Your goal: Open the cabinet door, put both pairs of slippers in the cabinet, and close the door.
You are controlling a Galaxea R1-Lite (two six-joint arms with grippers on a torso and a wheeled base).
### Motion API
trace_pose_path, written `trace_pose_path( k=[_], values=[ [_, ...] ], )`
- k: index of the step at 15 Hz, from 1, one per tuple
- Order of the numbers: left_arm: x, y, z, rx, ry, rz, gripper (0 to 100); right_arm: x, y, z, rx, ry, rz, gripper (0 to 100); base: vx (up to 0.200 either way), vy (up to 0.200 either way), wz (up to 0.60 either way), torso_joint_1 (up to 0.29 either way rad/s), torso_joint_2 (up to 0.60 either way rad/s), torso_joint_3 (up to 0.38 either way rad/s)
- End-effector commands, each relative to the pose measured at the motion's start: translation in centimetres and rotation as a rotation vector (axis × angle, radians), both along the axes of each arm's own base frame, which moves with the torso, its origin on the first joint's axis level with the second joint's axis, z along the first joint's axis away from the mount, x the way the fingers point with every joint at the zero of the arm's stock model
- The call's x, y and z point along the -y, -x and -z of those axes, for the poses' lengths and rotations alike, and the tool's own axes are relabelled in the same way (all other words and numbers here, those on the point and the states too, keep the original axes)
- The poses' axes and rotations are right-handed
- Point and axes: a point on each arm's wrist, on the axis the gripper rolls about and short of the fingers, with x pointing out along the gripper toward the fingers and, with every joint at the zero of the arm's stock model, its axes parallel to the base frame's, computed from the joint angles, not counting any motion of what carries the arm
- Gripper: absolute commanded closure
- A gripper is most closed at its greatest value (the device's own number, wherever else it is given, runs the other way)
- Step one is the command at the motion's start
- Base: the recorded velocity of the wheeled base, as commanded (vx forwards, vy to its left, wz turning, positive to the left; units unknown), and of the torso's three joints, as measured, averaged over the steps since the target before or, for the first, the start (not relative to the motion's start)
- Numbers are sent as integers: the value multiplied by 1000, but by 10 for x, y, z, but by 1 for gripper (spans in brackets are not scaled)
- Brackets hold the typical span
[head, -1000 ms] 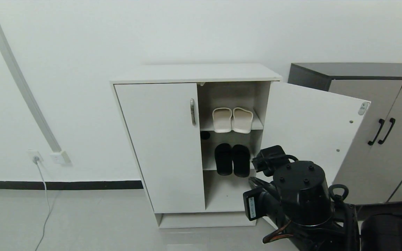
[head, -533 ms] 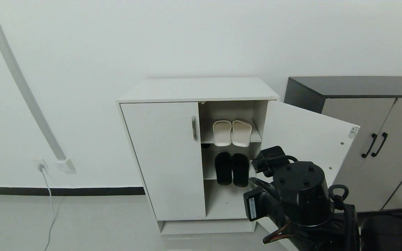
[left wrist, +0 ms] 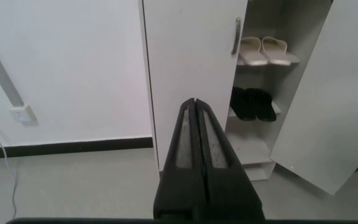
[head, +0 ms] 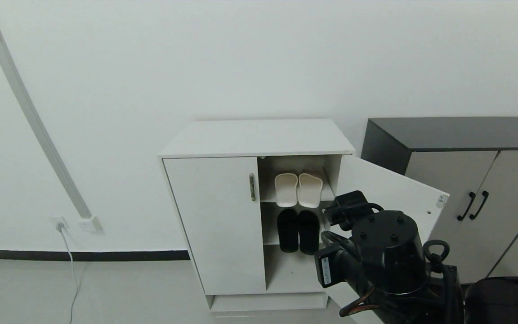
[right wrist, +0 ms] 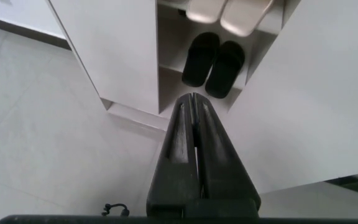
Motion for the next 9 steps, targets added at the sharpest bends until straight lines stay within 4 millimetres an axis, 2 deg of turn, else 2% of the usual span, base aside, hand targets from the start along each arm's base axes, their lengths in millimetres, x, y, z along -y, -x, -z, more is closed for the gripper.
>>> trace_pose_path(
  k=[1, 9],
  values=[
    [0, 0, 0, -1, 1, 0, 100, 0, 0, 1, -2, 4, 0, 100, 0, 0, 0, 207, -530, -320],
    [0, 0, 0, -1, 1, 0, 100, 0, -2, 2, -4, 2, 2, 100, 0, 0, 0, 248, -567, -329]
  ],
)
